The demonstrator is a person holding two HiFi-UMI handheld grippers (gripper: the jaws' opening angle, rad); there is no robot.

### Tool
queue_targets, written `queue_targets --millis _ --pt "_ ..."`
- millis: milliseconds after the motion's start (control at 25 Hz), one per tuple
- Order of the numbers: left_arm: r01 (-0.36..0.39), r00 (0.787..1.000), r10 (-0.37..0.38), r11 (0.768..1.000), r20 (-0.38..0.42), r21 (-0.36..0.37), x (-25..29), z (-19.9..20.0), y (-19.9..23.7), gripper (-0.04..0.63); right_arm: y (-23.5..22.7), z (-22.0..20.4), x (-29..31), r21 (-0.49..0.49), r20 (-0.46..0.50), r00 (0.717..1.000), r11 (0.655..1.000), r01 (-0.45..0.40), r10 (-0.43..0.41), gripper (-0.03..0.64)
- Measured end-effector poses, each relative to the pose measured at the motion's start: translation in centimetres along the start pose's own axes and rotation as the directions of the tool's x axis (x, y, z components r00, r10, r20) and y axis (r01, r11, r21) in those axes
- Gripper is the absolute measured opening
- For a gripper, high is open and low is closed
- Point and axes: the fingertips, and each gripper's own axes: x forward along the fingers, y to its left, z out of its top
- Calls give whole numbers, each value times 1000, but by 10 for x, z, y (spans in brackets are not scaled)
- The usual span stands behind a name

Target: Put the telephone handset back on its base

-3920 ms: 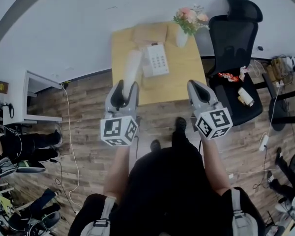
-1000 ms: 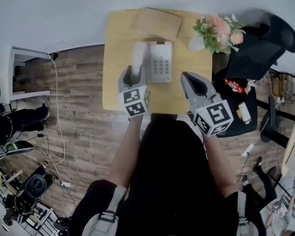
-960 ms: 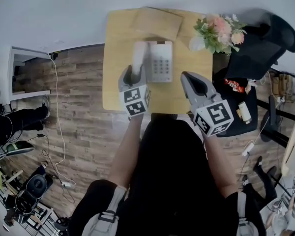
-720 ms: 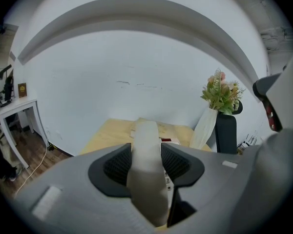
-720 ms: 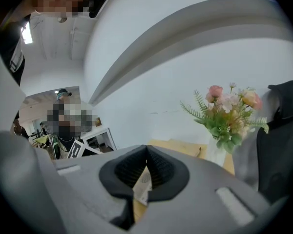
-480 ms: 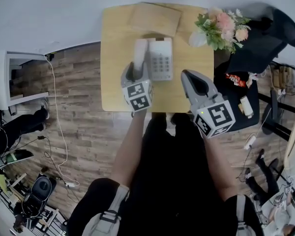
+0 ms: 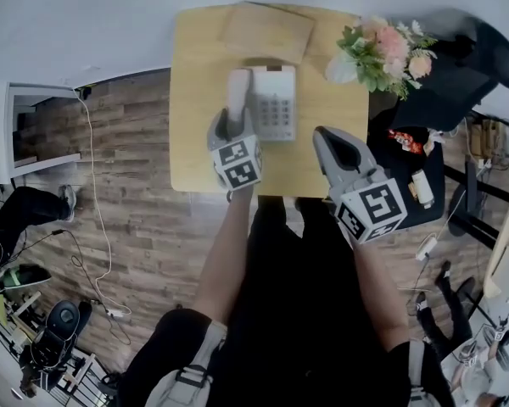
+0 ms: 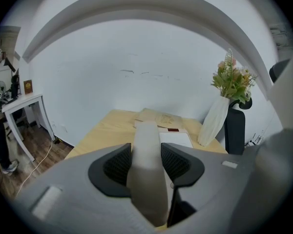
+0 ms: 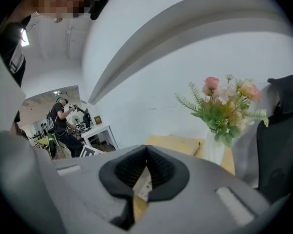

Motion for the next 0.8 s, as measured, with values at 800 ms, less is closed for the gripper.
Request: queue_targets --millis 800 --pt "-75 997 76 996 -13 49 14 -12 -13 204 -22 -6 -9 7 -20 1000 1000 -18 18 3"
